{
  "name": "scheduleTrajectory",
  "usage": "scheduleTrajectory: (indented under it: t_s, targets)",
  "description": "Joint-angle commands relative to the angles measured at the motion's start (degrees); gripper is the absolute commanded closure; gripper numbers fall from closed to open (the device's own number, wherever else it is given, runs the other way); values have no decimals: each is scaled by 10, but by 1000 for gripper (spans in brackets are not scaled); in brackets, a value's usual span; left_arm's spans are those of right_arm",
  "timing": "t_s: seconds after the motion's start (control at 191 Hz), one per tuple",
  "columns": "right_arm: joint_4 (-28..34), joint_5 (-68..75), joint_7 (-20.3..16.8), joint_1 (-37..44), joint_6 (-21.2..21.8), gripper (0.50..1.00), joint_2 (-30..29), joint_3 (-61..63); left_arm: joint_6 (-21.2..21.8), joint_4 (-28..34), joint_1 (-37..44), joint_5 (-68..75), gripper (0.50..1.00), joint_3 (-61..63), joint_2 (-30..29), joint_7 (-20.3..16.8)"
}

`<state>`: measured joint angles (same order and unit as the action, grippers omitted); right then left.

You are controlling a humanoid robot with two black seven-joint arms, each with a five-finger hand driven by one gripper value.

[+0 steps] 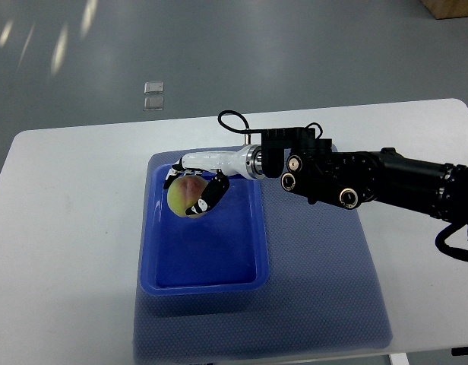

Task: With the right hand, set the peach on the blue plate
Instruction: 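Carry the peach over the blue tray and lower it inside, then open the right hand, release the peach, and raise the hand away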

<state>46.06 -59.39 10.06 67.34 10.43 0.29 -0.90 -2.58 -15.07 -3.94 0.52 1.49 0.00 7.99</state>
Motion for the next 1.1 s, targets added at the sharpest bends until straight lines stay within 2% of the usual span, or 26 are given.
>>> scheduleTrajectory:
  t_s: [0.0,0.11,0.115,0.152,0.167,0.173,0.178,0.183,0.188,0.193,0.199,0.204,0.209,0.241,0.382,0.559,0.612,0.617,0.722,0.727,0.79,0.842,0.847,0.905,0.91,1.093]
  targets:
    - [-15,-5,0,-14,1,1000,-3,-1,-1,0,0,0,500,0,0,0]
    - [-19,-8,0,-19,2,973,-3,-1,-1,0,1,0,500,0,0,0]
    - [-19,-10,1,-22,6,918,-3,-2,-1,0,0,0,500,0,0,0]
    - [-19,-10,1,-22,9,850,-3,-2,-1,0,1,0,500,0,0,0]
    - [-19,-10,2,-23,10,781,-3,-2,-1,0,1,0,500,0,0,0]
    - [-19,-10,2,-23,10,781,-3,-2,-1,0,1,0,500,0,0,0]
    - [-19,-10,2,-23,10,746,-3,-2,-1,0,1,0,500,0,0,0]
    - [-19,-10,2,-23,10,746,-3,-2,-1,0,1,0,500,0,0,0]
    - [-19,-10,2,-23,10,704,-3,-2,-1,0,0,0,500,0,0,0]
    - [-19,-10,2,-23,10,703,-3,-2,-1,0,0,0,500,0,0,0]
    - [-19,-10,3,-23,10,665,-3,-2,-1,0,0,0,500,1,0,0]
    - [-19,-10,3,-23,10,664,-3,-2,-1,0,0,0,500,1,0,0]
    - [-19,-9,3,-23,10,632,-3,-2,-1,0,1,0,500,0,0,0]
    - [-18,-8,3,-22,11,593,-3,-1,-1,0,1,0,500,0,0,0]
    - [-13,1,5,-14,25,570,-3,11,-1,1,1,0,500,0,0,0]
    - [13,21,5,15,78,570,74,111,-1,1,1,0,500,1,0,0]
    - [13,21,5,15,78,570,74,111,-1,1,1,0,500,1,0,0]
    - [14,45,6,11,92,570,103,154,-1,0,1,0,500,1,0,0]
    - [14,82,6,3,93,570,128,203,-1,0,1,0,500,1,0,0]
    - [13,127,7,-28,93,570,145,256,-1,-2,1,1,500,0,0,0]
    - [13,186,7,-79,93,570,157,336,-1,-3,1,1,500,1,0,0]
    - [13,186,7,-79,93,570,157,336,-1,-3,1,1,500,1,0,0]
    - [13,228,7,-123,93,570,153,399,-1,-3,0,1,500,1,0,0]
    - [13,236,7,-133,92,570,152,411,-1,-3,1,1,500,1,0,0]
    - [11,262,7,-170,90,570,147,454,-1,-3,1,1,500,1,0,0]
    - [-20,387,7,-258,91,570,105,585,1,-3,1,1,500,1,0,0]
